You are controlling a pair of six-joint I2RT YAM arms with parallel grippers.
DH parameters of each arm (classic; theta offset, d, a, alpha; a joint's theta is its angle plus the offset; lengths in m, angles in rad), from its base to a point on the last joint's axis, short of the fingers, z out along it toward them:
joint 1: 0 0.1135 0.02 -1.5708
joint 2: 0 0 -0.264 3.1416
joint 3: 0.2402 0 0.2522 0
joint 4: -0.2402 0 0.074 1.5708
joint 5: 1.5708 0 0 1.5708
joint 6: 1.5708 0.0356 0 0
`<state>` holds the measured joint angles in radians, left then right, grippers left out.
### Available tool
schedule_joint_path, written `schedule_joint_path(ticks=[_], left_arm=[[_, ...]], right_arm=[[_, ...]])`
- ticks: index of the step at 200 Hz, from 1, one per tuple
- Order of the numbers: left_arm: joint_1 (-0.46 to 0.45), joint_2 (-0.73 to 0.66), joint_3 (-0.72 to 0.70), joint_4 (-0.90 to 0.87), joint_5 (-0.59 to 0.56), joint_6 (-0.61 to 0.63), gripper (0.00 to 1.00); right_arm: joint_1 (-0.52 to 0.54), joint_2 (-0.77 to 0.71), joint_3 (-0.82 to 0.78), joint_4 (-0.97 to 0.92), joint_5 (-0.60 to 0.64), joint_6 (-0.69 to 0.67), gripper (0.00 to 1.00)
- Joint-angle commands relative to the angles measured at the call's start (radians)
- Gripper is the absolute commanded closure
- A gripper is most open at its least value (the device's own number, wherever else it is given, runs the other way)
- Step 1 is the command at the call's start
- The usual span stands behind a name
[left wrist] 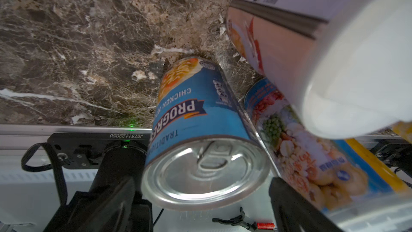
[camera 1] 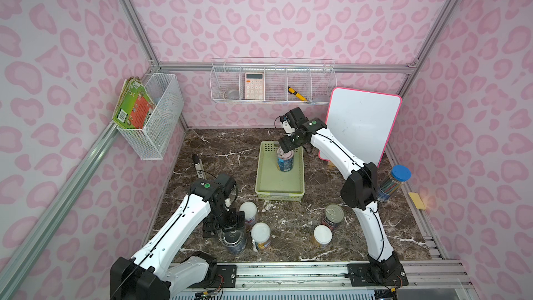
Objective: Put the canned food in the basket
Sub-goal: Place the canned food in the basket, then pick up the canned food from the center of the board.
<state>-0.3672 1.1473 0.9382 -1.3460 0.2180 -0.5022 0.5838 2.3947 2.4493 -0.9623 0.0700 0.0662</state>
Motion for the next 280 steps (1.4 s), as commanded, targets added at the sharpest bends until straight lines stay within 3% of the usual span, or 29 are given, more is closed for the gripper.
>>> schedule_joint_path(ticks=[1,73,103,140,158,174,246,280], left_arm=[[-0.006,0.020,-0.002,-0.001,0.007,-0.023,0.01],[-0.025,0.139,-0.018,0.030,0.050,-0.022,0.01],[-0.056,0.175,-0.027,0.036,0.072,-0.016,0.31],[-0.094,0.168,-0.029,0.031,0.074,-0.033,0.84],[-0.095,0.133,0.006,-0.019,0.046,-0.035,0.96],[-0.094,0.095,0.059,-0.079,0.018,-0.038,1.00],[-0.095,0.010,0.434,-0.398,-0.102,-0.041,1.00],[-0.084,0.023,0.655,-0.372,-0.195,-0.008,1.00]], right_arm=[[-0.002,0.008,0.015,-0.024,0.012,-0.016,0.09],[0.019,-0.062,-0.027,-0.019,-0.012,-0.040,0.09],[0.032,-0.113,-0.104,-0.014,0.003,-0.040,0.09],[0.037,-0.242,-0.297,0.073,0.015,-0.033,0.09],[0.038,-0.277,-0.344,0.098,0.012,-0.028,0.09],[0.037,-0.287,-0.352,0.102,0.015,-0.025,0.09],[0.030,-0.298,-0.352,0.114,0.011,-0.017,0.10],[0.024,-0.309,-0.361,0.127,0.009,-0.014,0.10]])
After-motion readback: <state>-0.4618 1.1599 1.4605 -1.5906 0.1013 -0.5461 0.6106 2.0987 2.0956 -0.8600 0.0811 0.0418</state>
